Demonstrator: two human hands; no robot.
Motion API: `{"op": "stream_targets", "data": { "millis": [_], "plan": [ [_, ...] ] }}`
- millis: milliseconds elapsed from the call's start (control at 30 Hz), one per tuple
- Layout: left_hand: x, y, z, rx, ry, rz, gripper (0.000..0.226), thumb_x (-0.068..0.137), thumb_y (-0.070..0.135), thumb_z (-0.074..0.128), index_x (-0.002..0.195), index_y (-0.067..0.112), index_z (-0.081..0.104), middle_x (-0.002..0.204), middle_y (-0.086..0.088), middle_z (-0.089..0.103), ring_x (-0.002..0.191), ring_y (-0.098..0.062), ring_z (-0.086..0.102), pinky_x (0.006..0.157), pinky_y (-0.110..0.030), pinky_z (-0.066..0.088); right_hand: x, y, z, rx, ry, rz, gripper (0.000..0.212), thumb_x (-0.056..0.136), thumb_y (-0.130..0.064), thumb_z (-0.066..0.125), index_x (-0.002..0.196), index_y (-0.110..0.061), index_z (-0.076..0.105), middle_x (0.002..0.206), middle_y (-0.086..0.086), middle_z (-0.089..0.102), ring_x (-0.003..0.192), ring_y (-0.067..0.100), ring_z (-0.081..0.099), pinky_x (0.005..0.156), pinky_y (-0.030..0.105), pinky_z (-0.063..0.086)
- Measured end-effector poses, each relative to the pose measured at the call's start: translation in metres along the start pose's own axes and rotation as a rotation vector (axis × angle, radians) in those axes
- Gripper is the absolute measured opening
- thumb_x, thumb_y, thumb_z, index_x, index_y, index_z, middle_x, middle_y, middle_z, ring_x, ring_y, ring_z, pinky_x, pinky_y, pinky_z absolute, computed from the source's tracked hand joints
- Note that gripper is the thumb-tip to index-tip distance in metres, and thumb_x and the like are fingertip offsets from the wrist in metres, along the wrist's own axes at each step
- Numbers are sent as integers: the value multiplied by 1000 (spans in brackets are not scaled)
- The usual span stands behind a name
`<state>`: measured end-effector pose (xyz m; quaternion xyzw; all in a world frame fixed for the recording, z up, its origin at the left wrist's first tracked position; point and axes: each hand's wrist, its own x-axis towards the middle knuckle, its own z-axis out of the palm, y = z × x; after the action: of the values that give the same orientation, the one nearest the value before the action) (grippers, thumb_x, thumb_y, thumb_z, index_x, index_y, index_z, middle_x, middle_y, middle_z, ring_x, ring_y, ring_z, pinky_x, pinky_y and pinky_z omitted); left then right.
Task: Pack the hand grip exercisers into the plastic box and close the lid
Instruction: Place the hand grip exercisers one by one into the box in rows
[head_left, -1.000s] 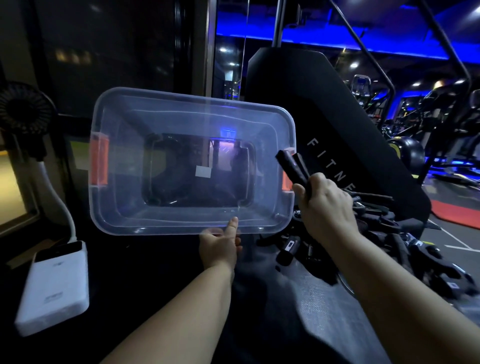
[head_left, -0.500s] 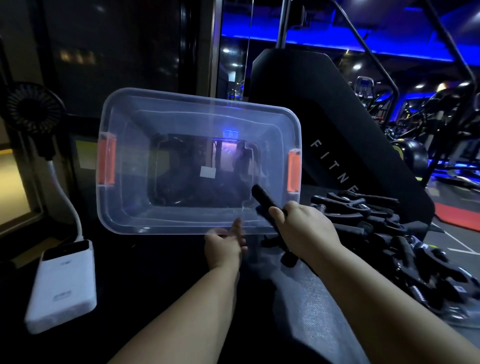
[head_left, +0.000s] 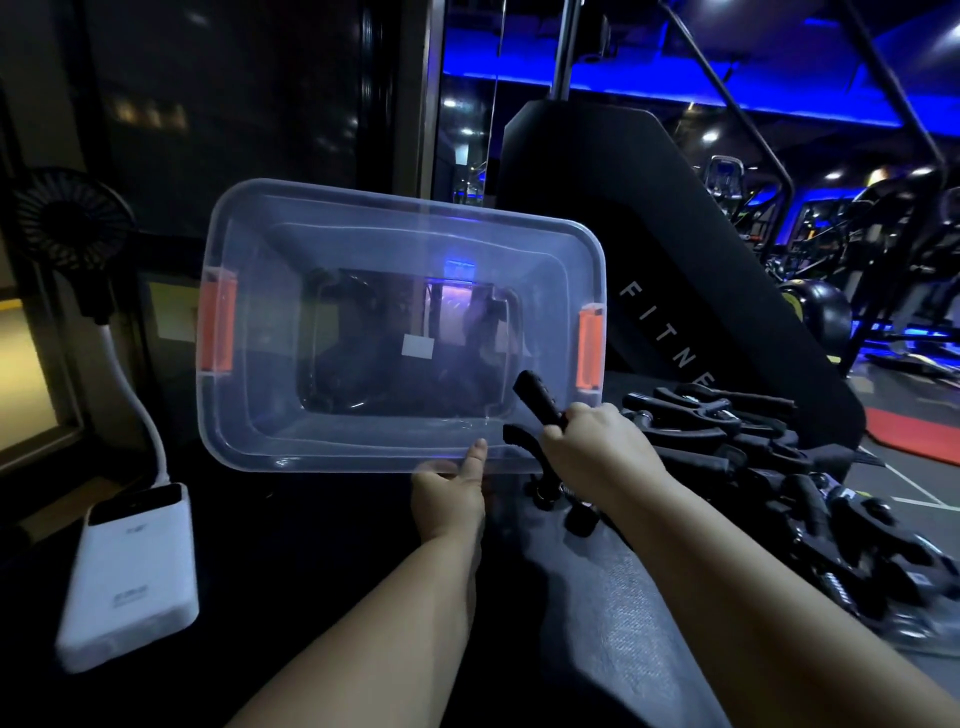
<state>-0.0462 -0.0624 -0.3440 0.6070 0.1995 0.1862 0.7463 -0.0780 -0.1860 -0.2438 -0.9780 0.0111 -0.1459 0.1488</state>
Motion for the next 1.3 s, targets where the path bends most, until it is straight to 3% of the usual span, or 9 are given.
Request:
{"op": "stream_targets", "data": {
  "millis": [167,300,367,533,700,900,1033,1167,1300],
  "plan": [
    [0,0,-2,10,-6,29,46,76,44,75,83,4,54,75,-12,63,67,-27,60,63,-29,46,1,-2,-7,56,-88,8,31,85,-36,48,104,-12,56,107,13,52,87,30,56,67,31,44],
    [-3,2,-2,-58,-39,-40,53,75,44,75,92,-3,55,86,-21,68,77,-36,66,74,-46,58,0,3,-13,124,119,-1,42,81,-27,59,122,-20,57,119,8,61,105,27,56,76,28,40],
    [-5,4,-1,-81,-49,-64,53,77,42,75,93,-4,55,85,-22,68,71,-33,66,73,-49,58,2,3,-15,194,164,13,45,77,-22,63,121,-23,56,115,5,62,97,23,56,73,25,38],
    [-8,11,-3,-217,-70,-117,37,90,39,60,75,6,53,54,-8,57,35,-9,54,44,-27,51,12,0,-24,223,165,10,38,75,-17,62,112,-29,59,113,1,62,96,20,58,72,24,39],
    [-10,20,-7,-384,-129,-268,42,98,47,41,85,9,53,61,-8,50,46,-15,51,47,-25,47,22,-11,-31,229,230,-10,20,81,-28,58,100,-34,59,94,1,66,76,22,64,70,30,51],
    [-6,28,-17,-386,-201,-426,29,95,31,55,77,9,54,53,-4,50,42,-12,47,46,-25,48,46,-27,-34,270,208,-52,23,87,-24,53,106,-32,63,94,3,65,83,25,61,72,30,48],
    [-2,35,-30,-318,-93,-414,24,87,22,68,73,6,56,56,-5,52,29,-7,46,38,-20,47,66,-35,-33,231,170,-77,34,89,-17,43,112,-33,62,100,6,59,89,27,57,70,27,41],
    [1,36,-44,-267,-63,-368,22,82,17,74,78,5,55,55,-7,54,39,-13,50,35,-18,44,79,-48,-28,116,179,-94,43,87,-12,35,119,-34,53,95,5,60,83,24,44,64,30,37],
    [2,35,-46,-296,-177,-365,23,84,16,71,75,7,53,48,-3,53,32,-9,47,38,-18,45,88,-58,-12,-1,172,-131,42,85,-12,36,122,-32,38,83,5,53,67,28,54,56,29,38]
  ]
}}
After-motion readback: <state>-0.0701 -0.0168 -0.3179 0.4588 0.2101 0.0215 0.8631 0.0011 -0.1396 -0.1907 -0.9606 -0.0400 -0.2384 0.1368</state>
